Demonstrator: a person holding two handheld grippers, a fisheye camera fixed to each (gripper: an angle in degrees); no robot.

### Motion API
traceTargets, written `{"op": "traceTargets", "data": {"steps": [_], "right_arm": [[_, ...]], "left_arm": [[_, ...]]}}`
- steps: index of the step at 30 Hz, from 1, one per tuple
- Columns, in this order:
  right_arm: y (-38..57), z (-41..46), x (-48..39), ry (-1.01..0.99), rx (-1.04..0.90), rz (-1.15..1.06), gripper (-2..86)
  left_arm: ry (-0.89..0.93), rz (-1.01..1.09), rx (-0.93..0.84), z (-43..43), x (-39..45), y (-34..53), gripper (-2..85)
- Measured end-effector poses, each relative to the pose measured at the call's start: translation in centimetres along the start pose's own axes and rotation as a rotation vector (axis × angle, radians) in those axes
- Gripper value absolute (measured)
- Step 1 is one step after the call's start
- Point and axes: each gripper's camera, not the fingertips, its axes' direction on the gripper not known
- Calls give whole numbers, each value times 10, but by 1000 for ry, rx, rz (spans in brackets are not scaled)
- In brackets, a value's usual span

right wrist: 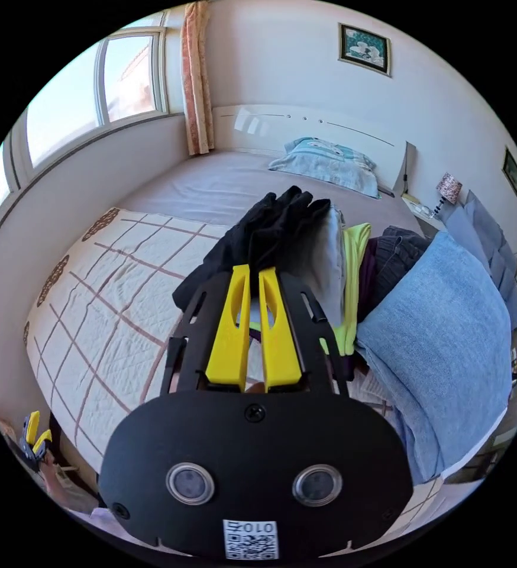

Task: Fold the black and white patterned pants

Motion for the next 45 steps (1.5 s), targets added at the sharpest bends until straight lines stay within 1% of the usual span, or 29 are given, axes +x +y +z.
{"op": "traceTargets", "data": {"steps": [2,4,5,8,10,11,12,14,15,16,17,18,19,21,23,24,27,29,31,32,34,35,36,37,38,40,42,45], "right_arm": [[-5,-1,5,15,-42,15,28],[-5,14,16,162,-111,28,35],[-2,18,20,188,-113,29,37],[16,13,29,221,-7,49,66],[26,-10,13,283,160,-2,82],[26,-14,7,300,191,-11,88],[24,-14,-4,283,215,-51,100],[12,6,-17,212,139,-112,113],[3,29,-21,217,54,-117,120],[-3,55,-18,242,-35,-90,124],[-4,68,-14,239,-81,-67,123],[-3,85,-5,187,-137,-14,116],[-1,89,0,139,-132,28,100],[4,79,0,126,-66,52,66],[6,67,-11,119,-53,-7,46],[7,55,-21,101,-47,-75,40],[9,7,-42,-2,-31,-197,31],[19,-32,-49,-68,-26,-230,29],[56,-87,-49,-145,-4,-275,29],[69,-100,-47,-165,6,-280,29],[141,-143,-26,-255,54,-271,34],[161,-150,-17,-279,65,-257,36],[201,-157,3,-312,56,-218,41],[241,-155,25,-315,10,-178,48],[261,-152,37,-304,-12,-153,55],[344,-132,94,-179,-49,67,81],[398,-130,119,-180,-104,178,98],[461,-154,106,-195,-23,161,118]], "left_arm": [[25,8,39,-2,7,-13,144],[54,-1,78,-9,13,-22,145],[61,-10,94,-13,15,-24,145],[61,-43,101,-21,14,-12,146],[50,-60,55,-20,8,2,146],[49,-76,24,-18,3,11,146],[52,-90,-4,-17,-3,20,146],[41,-103,-33,-19,-9,29,146],[23,-106,-41,-21,-11,32,146],[15,-108,-43,-23,-12,34,146],[3,-116,-48,-27,-14,35,146],[-2,-124,-56,-30,-16,37,146],[-6,-127,-56,-32,-16,38,146],[-30,-120,-62,-37,-16,41,146],[-28,-107,-66,-37,-16,40,146],[-14,-100,-63,-36,-16,36,147],[8,-38,-18,-35,-5,10,148],[34,-6,20,-35,6,-10,149],[59,19,61,-39,20,-29,150],[77,32,93,-45,29,-38,150],[118,51,123,-51,42,-47,151],[141,66,126,-53,51,-49,151],[157,89,119,-54,59,-49,152],[165,97,113,-54,62,-48,152],[178,108,98,-53,68,-46,153],[202,125,71,-51,75,-44,155],[242,139,28,-45,85,-42,158],[248,196,-30,-32,107,-43,162]]}}
